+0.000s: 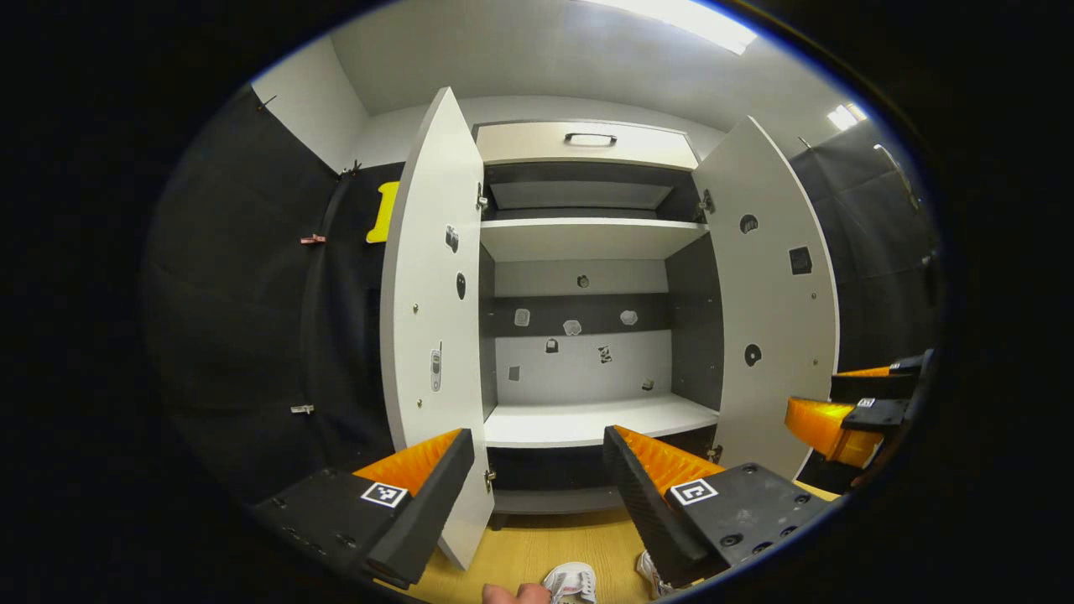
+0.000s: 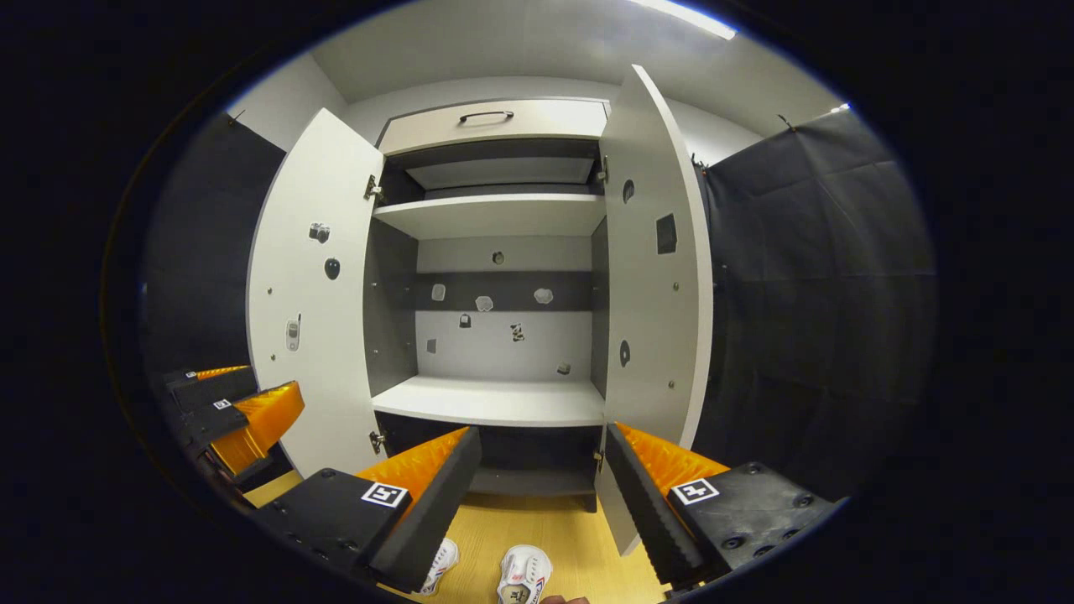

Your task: Grab one shoe with the right hand and put it into the shoe cabinet, grab the other shoe with the left hand and put it into the shoe cabinet; then close the right door with the right hand and the left door with the left hand.

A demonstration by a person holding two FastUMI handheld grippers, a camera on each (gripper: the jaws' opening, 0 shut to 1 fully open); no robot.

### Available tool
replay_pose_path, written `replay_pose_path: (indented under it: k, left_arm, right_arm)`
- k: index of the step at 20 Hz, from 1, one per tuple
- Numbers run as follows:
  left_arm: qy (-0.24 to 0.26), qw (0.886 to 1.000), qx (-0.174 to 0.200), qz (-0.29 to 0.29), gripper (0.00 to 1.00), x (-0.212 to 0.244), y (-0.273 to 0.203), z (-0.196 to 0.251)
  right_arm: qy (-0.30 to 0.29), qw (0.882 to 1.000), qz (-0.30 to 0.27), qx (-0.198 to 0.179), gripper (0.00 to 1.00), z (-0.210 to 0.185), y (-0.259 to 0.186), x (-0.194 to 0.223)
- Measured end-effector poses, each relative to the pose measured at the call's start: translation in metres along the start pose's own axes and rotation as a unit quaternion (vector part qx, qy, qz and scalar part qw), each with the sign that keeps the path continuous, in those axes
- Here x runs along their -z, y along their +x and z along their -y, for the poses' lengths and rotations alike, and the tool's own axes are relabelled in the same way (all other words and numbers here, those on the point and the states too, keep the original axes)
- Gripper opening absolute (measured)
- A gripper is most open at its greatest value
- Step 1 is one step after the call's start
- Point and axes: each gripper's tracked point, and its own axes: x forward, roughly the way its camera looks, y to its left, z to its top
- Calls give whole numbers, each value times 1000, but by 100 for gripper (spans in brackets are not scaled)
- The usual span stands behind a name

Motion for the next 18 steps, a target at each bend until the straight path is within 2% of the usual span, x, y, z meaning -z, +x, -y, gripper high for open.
replay_pose_path:
  k: [9, 18]
  left_arm:
    - [11, 1000, -18, -1, 97, 17, -8, -26]
    - [22, 999, -33, -27, 97, 48, -19, -39]
  right_arm:
    - [24, 993, -119, -17, 98, -20, -25, 122]
    - [47, 968, -243, -41, 97, -43, -44, 256]
